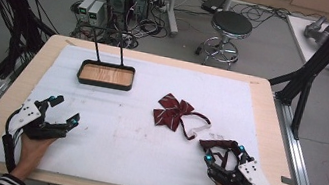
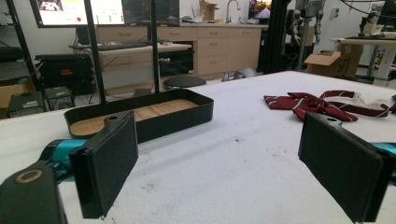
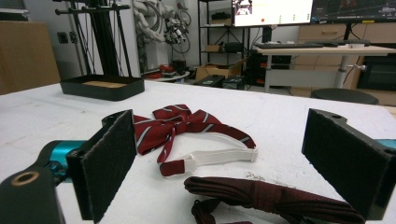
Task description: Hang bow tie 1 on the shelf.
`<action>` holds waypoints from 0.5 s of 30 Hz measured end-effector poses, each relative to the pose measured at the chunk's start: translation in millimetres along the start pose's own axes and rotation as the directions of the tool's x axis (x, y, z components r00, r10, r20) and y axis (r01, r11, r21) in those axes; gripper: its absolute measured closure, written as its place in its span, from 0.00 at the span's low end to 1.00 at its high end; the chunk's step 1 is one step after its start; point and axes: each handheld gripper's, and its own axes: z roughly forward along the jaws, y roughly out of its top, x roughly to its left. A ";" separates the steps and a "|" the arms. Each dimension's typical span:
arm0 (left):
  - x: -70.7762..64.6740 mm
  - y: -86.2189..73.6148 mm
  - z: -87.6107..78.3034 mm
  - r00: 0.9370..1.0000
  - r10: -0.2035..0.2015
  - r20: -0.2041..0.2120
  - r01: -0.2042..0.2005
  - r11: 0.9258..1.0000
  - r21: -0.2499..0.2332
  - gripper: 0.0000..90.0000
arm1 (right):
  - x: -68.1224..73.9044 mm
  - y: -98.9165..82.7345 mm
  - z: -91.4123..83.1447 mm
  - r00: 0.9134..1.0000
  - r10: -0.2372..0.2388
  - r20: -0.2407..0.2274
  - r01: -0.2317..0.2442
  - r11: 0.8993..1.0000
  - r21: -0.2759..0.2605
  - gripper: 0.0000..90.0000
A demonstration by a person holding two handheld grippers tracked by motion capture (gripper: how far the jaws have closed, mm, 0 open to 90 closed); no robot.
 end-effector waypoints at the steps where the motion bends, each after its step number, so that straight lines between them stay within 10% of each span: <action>1: -0.2 0.0 -0.1 1.000 0.001 0.000 -0.001 1.000 0.001 0.14 | -0.1 0.1 -0.1 1.000 0.001 -0.001 -0.001 1.000 0.002 0.10; 15: -0.2 0.0 -0.1 1.000 0.001 0.000 -0.001 1.000 -0.001 0.14 | 0.4 0.1 -0.1 1.000 0.003 0.000 -0.003 1.000 0.003 0.10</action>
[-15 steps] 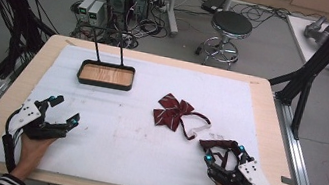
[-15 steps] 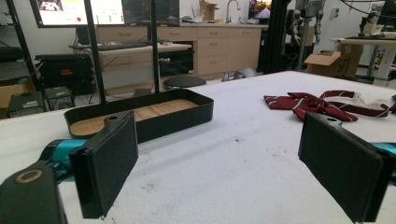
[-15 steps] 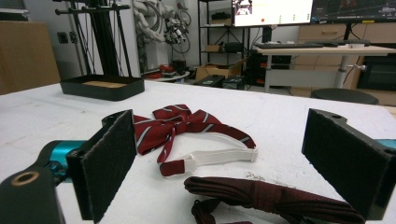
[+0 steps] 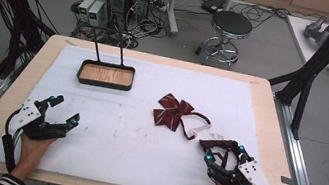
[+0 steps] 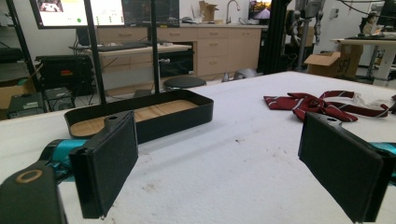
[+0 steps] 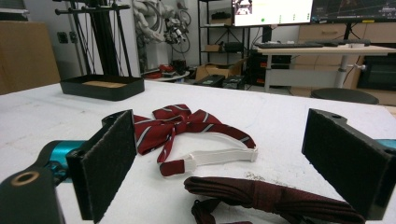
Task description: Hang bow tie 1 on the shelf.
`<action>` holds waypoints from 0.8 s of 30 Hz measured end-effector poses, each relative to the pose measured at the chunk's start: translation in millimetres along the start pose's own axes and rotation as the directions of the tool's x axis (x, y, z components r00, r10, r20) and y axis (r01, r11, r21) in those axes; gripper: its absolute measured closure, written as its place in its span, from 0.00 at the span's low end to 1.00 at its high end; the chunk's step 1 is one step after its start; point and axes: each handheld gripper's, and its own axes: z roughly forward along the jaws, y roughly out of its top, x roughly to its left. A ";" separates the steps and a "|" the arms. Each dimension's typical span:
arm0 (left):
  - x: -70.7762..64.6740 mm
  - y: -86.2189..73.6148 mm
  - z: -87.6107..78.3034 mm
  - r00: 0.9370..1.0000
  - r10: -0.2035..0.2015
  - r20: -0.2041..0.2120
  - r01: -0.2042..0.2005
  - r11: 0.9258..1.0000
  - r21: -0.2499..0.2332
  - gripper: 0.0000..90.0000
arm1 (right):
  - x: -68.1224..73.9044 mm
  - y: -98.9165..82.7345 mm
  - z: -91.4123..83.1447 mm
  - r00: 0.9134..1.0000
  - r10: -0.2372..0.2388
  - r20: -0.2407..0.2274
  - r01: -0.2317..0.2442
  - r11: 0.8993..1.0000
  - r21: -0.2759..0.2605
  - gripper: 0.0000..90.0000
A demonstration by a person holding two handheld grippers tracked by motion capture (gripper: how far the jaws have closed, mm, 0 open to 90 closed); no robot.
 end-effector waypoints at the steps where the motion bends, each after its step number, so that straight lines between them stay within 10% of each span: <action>1: 0.0 0.0 -0.2 1.000 0.002 0.002 -0.002 1.000 0.002 0.14 | -0.3 0.1 0.2 1.000 -0.004 0.002 0.004 1.000 -0.002 0.10; 24: 0.1 0.1 0.1 1.000 0.002 0.003 -0.002 1.000 0.003 0.14 | 2.8 5.5 2.6 0.999 -0.032 -0.021 0.033 0.999 0.040 0.10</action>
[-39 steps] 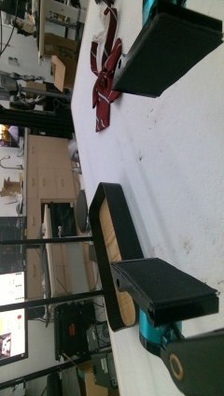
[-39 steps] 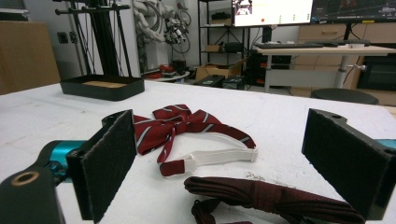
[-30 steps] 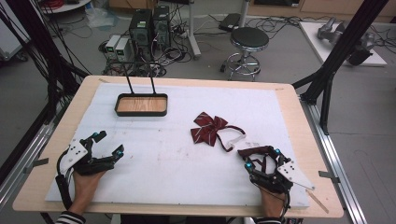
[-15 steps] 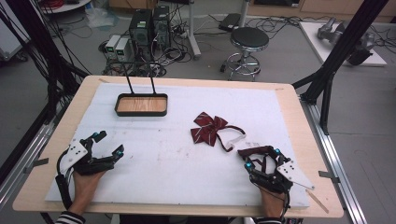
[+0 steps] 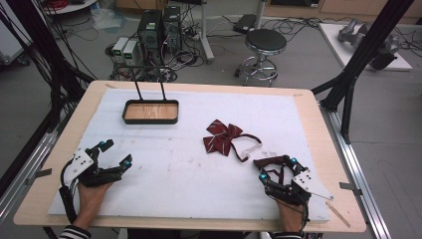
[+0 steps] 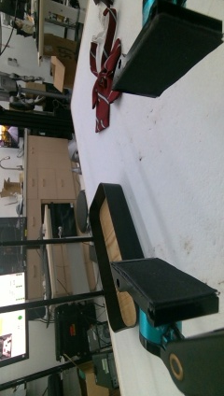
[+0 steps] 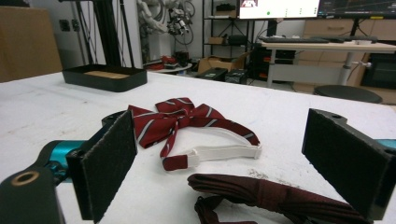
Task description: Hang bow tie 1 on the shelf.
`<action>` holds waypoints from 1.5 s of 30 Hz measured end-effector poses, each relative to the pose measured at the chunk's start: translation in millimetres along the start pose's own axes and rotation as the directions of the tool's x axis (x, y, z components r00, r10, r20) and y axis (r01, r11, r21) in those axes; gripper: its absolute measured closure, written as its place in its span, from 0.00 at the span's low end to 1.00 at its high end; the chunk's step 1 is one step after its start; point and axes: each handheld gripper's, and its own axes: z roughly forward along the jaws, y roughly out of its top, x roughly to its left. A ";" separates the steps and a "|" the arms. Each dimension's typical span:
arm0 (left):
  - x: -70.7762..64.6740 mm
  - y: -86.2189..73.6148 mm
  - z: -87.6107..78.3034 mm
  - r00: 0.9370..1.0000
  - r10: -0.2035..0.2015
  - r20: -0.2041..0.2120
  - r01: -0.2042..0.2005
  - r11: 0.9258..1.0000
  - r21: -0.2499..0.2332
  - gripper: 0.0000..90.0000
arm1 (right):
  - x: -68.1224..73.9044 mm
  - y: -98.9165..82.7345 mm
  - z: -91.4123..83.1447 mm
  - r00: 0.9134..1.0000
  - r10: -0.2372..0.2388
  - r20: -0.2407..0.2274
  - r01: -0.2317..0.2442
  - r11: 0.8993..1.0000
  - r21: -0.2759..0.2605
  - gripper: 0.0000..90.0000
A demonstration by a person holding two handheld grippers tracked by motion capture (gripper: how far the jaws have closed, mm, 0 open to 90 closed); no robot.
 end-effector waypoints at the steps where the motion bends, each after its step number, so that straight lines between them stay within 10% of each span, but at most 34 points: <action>1: 0.0 0.0 0.0 1.000 0.000 0.000 0.000 1.000 0.000 0.14 | -0.3 1.4 0.2 1.000 -0.004 -0.005 0.004 1.000 0.000 0.10; 29: 0.6 -0.1 0.4 1.000 -0.004 0.001 0.004 1.000 -0.001 0.14 | 1.5 68.8 29.4 0.990 -0.053 -0.129 0.068 0.990 0.121 0.10; 45: 0.8 0.0 0.4 1.000 -0.005 0.003 0.005 1.000 -0.001 0.14 | -0.6 95.9 76.6 0.972 -0.064 -0.226 0.128 0.951 0.280 0.10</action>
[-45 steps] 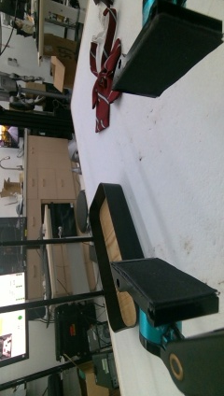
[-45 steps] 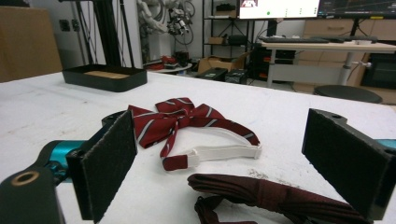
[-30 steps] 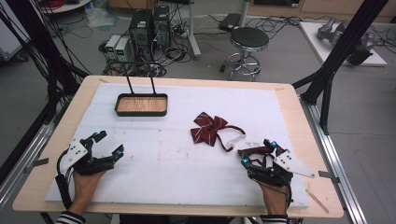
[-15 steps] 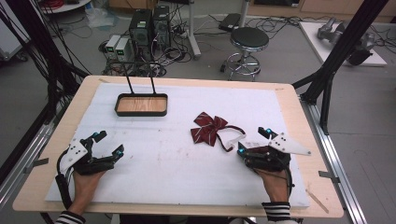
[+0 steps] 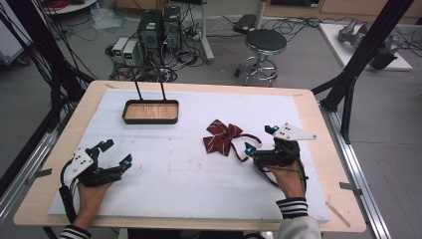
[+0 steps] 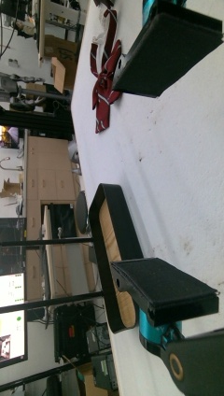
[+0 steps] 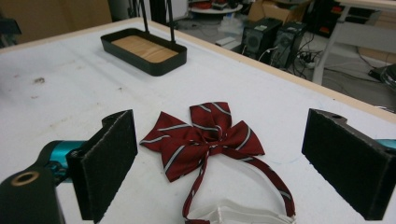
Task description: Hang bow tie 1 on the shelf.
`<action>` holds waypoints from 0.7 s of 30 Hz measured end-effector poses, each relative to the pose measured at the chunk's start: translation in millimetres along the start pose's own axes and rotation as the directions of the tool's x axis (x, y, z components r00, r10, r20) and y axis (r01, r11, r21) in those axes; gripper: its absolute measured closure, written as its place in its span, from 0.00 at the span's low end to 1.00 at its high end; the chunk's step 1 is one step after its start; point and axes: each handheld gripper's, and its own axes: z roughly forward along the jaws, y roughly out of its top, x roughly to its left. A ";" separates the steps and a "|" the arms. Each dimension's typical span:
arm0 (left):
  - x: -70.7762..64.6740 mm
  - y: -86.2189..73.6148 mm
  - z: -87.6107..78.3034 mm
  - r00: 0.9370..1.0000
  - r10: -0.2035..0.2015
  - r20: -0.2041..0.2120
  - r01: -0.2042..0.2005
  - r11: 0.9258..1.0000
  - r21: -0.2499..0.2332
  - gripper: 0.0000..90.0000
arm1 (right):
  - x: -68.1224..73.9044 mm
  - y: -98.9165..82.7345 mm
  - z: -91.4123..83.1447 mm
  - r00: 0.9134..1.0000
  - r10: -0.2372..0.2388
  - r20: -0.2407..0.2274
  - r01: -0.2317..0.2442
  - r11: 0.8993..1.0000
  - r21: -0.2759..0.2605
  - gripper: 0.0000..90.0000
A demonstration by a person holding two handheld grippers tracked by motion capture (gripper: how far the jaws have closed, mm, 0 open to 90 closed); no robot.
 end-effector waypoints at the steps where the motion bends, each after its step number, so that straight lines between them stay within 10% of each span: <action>1: 0.1 0.1 -0.1 1.000 -0.001 0.001 0.001 1.000 0.001 0.14 | -0.7 4.4 5.0 1.000 -0.005 -0.009 0.005 1.000 0.014 0.10; 21: 0.1 0.0 -0.1 1.000 -0.002 0.003 0.002 1.000 0.000 0.14 | -0.9 32.4 58.4 0.995 -0.038 -0.088 0.051 0.986 0.157 0.10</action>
